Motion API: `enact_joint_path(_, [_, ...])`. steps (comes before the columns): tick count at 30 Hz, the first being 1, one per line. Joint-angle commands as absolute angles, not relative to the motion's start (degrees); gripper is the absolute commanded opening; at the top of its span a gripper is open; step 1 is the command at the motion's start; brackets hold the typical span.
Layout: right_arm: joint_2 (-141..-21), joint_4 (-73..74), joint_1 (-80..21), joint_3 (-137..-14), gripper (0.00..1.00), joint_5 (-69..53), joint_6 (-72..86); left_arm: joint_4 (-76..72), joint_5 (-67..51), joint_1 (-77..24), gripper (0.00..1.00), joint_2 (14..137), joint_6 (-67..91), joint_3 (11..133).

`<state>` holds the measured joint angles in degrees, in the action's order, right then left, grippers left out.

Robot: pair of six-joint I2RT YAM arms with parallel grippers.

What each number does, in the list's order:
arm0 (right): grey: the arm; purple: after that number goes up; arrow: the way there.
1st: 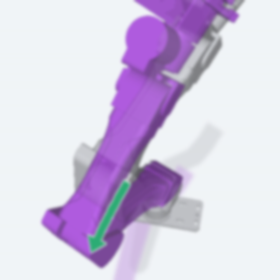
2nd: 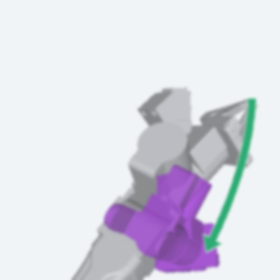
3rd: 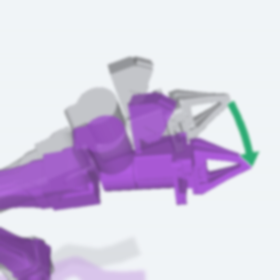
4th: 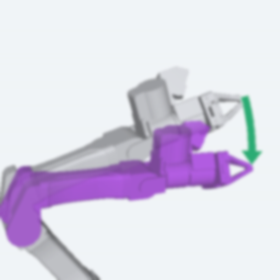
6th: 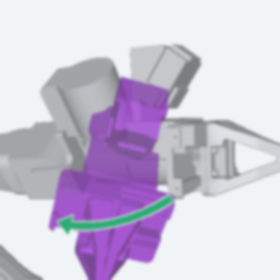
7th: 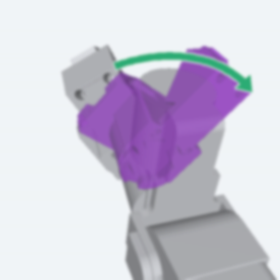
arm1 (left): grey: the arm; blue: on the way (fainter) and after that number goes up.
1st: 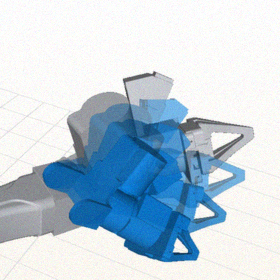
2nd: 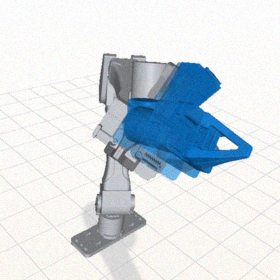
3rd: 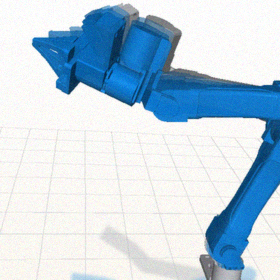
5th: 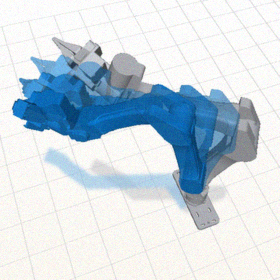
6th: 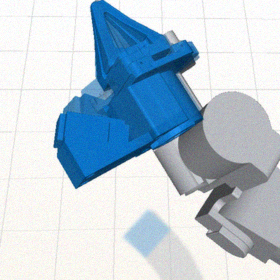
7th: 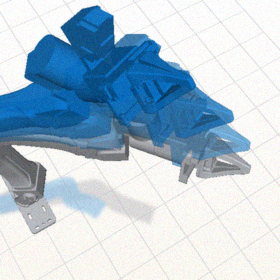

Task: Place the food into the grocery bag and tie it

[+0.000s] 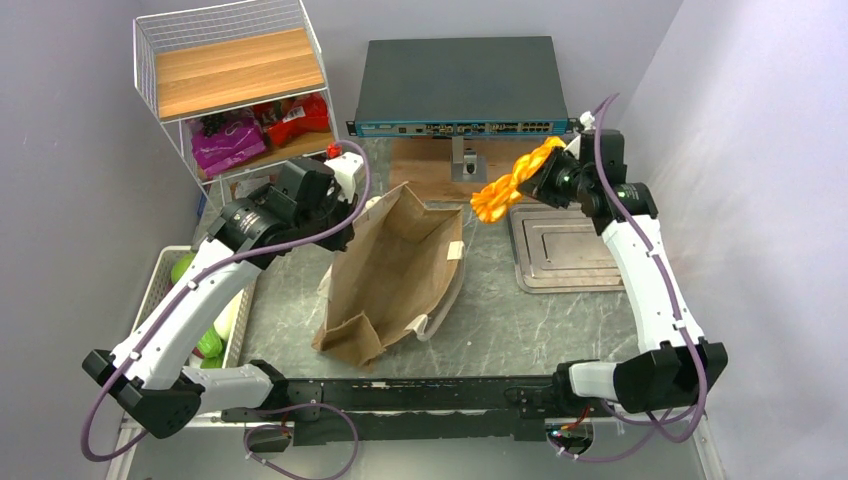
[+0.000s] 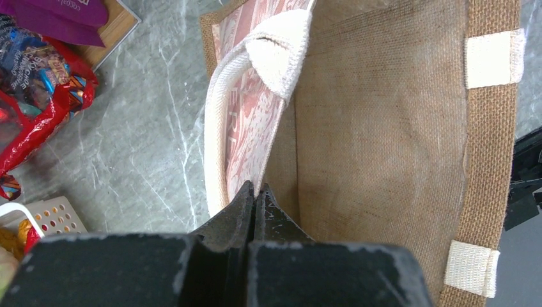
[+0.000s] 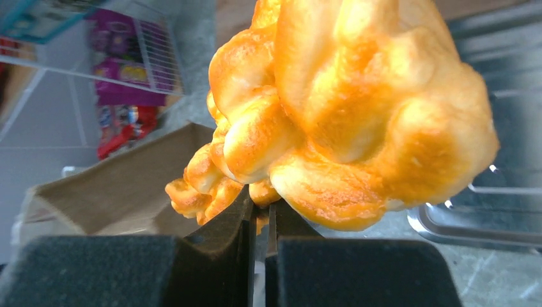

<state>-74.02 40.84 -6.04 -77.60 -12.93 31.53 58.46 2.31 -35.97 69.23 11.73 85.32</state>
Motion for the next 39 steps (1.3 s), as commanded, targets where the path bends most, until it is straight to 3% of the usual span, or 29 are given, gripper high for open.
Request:
enact_joint_path(1, [-72.86,41.86,-5.94,-84.78,0.00,-22.53,28.26,55.00,0.56,-35.86,0.00,69.06,12.57,88.42])
enact_joint_path(5, [-74.53,41.89,-8.48,-89.53,0.00,-29.38,26.74,54.87,0.53,-35.86,0.00,69.36,12.87,88.63])
enact_joint_path(11, [-76.20,44.79,-16.40,-96.11,0.00,-29.80,25.91,54.73,-0.38,-35.86,0.00,69.90,14.11,89.36])
enact_joint_path(19, [-75.67,41.29,-22.77,-95.08,0.00,-27.24,30.24,54.86,1.22,-35.86,0.00,72.81,21.07,93.54])
enact_joint_path(28, [-80.26,46.36,-32.67,-101.79,0.00,-22.23,26.58,58.91,6.81,-35.64,0.00,79.10,31.18,102.16])
enact_joint_path(39, [-80.80,47.87,-37.25,-97.05,0.00,-13.39,25.59,55.71,4.86,-34.74,0.00,79.78,38.17,98.86])
